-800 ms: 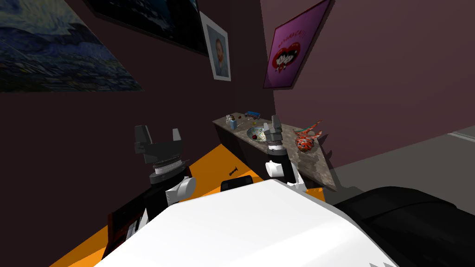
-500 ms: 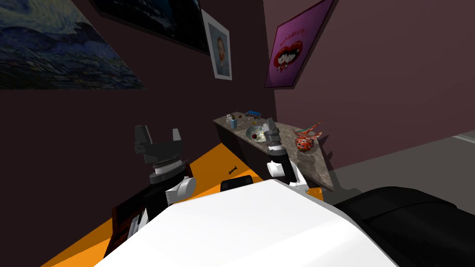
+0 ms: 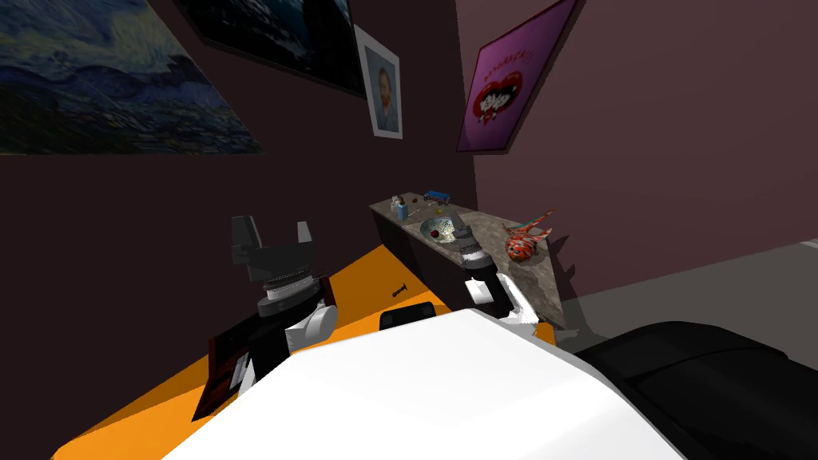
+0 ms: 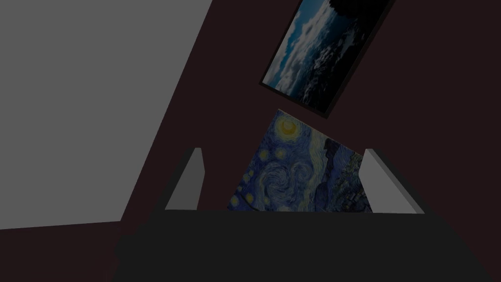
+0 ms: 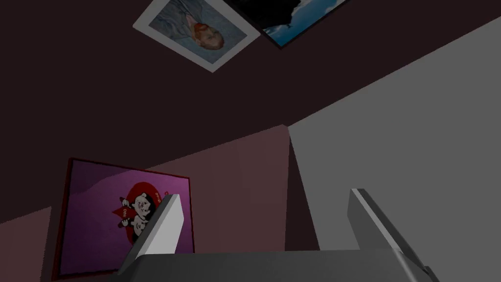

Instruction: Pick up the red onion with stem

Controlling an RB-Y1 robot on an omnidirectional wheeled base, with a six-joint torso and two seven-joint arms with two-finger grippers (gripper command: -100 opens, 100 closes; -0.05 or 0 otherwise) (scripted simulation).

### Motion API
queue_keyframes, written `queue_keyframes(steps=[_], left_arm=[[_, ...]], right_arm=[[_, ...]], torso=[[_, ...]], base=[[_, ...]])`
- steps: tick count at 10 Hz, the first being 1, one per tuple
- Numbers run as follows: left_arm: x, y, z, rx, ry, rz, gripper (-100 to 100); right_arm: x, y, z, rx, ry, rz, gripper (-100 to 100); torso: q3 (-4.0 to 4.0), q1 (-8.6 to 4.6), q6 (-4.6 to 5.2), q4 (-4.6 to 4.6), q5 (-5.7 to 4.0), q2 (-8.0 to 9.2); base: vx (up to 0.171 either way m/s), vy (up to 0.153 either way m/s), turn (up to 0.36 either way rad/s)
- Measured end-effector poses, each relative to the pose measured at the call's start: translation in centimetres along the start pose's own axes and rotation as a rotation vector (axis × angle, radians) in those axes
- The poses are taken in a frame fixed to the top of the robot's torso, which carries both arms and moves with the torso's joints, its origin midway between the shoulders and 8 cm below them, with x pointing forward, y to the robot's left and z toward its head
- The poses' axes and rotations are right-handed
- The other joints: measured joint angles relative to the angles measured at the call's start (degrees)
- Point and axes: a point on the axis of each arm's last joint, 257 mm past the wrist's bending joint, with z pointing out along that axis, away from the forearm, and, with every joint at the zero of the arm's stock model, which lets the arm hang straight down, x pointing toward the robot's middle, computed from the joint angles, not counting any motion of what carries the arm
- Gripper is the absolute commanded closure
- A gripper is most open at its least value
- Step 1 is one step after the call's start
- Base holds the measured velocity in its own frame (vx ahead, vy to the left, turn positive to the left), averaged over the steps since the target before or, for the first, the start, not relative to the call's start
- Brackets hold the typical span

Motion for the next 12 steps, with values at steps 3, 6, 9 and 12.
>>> queue_keyframes(steps=[3, 6, 9, 12], left_arm=[[0.0, 0.0, 0.0, 0.0, 0.0, 0.0, 0], [0.0, 0.0, 0.0, 0.0, 0.0, 0.0, 0], [0.0, 0.0, 0.0, 0.0, 0.0, 0.0, 0], [0.0, 0.0, 0.0, 0.0, 0.0, 0.0, 0]], right_arm=[[1.2, -1.3, -0.3, -0.002, 0.083, -0.115, -100], [2.4, -2.5, -0.9, -0.013, 0.171, -0.236, -100], [3.6, -4.0, -1.6, -0.03, 0.265, -0.363, -100], [4.6, -5.2, -2.1, -0.055, 0.346, -0.466, -100]], torso=[[-0.03, 0.12, 0.0, -0.01, 0.03, -0.04], [-0.03, 0.13, 0.0, -0.01, 0.03, -0.05], [-0.08, 0.12, -0.01, -0.03, 0.03, -0.14], [-0.12, 0.21, 0.02, -0.04, 0.04, -0.2]], base=[[-0.047, -0.051, 0.075], [-0.044, -0.054, 0.085], [-0.025, -0.053, 0.097], [-0.018, -0.041, 0.08]])
